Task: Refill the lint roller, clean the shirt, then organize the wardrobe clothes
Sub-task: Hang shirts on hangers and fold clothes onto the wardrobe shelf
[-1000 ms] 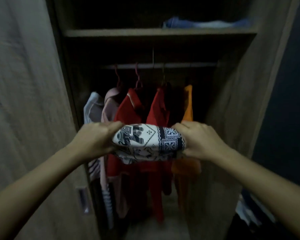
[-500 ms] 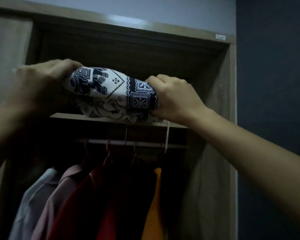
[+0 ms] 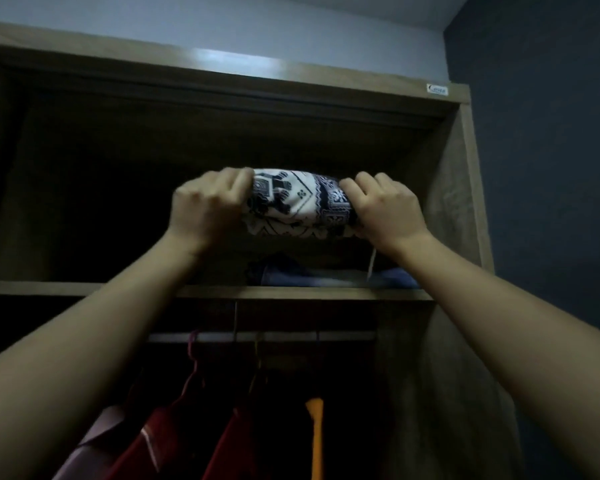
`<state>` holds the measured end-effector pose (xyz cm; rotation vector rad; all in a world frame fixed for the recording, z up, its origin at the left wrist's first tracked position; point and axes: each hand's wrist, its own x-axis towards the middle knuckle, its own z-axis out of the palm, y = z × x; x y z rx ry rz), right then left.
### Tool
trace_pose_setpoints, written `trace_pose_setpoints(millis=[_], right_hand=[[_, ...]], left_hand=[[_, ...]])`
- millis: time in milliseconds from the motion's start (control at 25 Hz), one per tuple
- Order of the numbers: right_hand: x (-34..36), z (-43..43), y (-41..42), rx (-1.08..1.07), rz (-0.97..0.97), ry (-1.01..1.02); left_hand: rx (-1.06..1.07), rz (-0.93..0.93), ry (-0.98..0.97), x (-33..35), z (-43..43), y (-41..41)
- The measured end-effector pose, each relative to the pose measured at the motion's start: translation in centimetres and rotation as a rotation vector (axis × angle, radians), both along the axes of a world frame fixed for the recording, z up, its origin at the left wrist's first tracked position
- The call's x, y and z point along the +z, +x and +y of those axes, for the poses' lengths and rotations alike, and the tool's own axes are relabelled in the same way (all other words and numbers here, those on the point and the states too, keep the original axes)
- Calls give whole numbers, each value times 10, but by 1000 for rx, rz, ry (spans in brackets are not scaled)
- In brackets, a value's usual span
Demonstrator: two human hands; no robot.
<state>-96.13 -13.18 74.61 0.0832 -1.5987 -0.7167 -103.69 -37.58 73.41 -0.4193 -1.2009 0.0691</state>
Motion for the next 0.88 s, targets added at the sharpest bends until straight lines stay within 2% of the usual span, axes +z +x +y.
trace_pose_setpoints(millis=[160, 240, 320, 440, 520, 640, 720, 800, 880], right_hand=[[-23, 46, -13, -230, 109, 25], [-33, 55, -18, -287, 47, 79], [-32, 63, -21, -335, 57, 110], [-19, 58, -19, -332, 72, 13], [-21, 56, -16, -354, -53, -73], [-26, 63, -10, -311, -493, -212], [-21, 63, -2, -216, -671, -275], [-17, 61, 5, -146, -768, -335], [-15, 61, 6, -137, -756, -341]], left_hand=[[81, 30, -253, -11, 47, -16], [95, 16, -348, -15, 51, -27], [111, 52, -356, -13, 55, -31], [99, 67, -377, 3, 60, -30], [100, -39, -468, 4, 64, -24], [191, -545, -585, -1, 56, -11], [183, -742, -590, -1, 40, -7], [53, -893, -598, -4, 31, -3], [-23, -961, -546, 0, 31, -7]])
